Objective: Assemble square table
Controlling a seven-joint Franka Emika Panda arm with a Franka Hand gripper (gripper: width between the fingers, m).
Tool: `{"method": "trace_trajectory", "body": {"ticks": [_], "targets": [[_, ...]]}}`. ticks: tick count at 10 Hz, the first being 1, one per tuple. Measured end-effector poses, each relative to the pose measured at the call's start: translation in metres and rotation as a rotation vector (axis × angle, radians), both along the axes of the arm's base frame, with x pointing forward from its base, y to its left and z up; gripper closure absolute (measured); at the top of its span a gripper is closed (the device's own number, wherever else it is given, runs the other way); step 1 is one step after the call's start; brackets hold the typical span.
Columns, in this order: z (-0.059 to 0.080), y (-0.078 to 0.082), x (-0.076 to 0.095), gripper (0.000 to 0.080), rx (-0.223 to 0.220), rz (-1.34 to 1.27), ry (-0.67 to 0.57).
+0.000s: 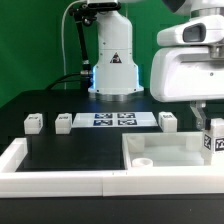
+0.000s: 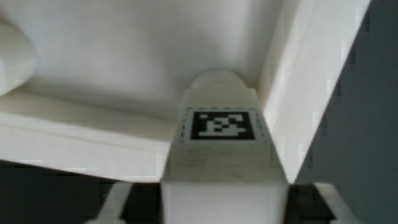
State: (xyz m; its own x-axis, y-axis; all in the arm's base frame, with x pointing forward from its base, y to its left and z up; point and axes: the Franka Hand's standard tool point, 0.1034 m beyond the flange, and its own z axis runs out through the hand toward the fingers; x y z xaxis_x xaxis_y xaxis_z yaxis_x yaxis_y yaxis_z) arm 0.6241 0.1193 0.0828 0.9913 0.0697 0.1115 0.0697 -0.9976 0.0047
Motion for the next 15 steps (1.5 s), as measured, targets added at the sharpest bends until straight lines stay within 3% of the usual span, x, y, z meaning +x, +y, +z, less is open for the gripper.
{"method": "trace_trajectory", "body": {"ticks": [6,10,13,14,15], "targets": [[-0.001,-0.002,-0.002,0.0506,0.038,-0.478,-0.001],[0.0,-0.014,-0.003,0.05,0.026,-0.634,0.0],[0.0,-0.014,-0.003,0.0492,0.028,-0.661,0.0],[0.0,-0.014,-0.003,0.0234,0.028,-0.661,0.0],[0.0,-0.014,-0.003,0.0167,0.028,-0.661,0.0]]}}
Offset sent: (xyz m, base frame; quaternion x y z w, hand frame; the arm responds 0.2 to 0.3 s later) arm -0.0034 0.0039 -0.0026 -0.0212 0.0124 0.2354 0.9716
